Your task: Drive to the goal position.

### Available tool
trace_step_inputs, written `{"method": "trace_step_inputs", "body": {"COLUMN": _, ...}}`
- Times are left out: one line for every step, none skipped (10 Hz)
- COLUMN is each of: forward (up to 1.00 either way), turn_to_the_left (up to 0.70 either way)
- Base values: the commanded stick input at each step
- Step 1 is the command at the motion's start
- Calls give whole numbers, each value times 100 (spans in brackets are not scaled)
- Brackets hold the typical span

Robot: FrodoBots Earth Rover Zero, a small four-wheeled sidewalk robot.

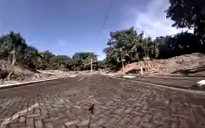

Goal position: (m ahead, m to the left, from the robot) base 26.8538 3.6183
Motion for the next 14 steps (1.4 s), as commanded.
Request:
{"method": "trace_step_inputs", "body": {"forward": 100, "turn_to_the_left": 0}}
{"method": "trace_step_inputs", "body": {"forward": 100, "turn_to_the_left": 0}}
{"method": "trace_step_inputs", "body": {"forward": 100, "turn_to_the_left": 0}}
{"method": "trace_step_inputs", "body": {"forward": 100, "turn_to_the_left": 0}}
{"method": "trace_step_inputs", "body": {"forward": 100, "turn_to_the_left": 0}}
{"method": "trace_step_inputs", "body": {"forward": 100, "turn_to_the_left": 0}}
{"method": "trace_step_inputs", "body": {"forward": 100, "turn_to_the_left": 0}}
{"method": "trace_step_inputs", "body": {"forward": 100, "turn_to_the_left": 0}}
{"method": "trace_step_inputs", "body": {"forward": 100, "turn_to_the_left": 0}}
{"method": "trace_step_inputs", "body": {"forward": 100, "turn_to_the_left": 0}}
{"method": "trace_step_inputs", "body": {"forward": 100, "turn_to_the_left": 0}}
{"method": "trace_step_inputs", "body": {"forward": 100, "turn_to_the_left": 0}}
{"method": "trace_step_inputs", "body": {"forward": 100, "turn_to_the_left": 0}}
{"method": "trace_step_inputs", "body": {"forward": 100, "turn_to_the_left": 0}}
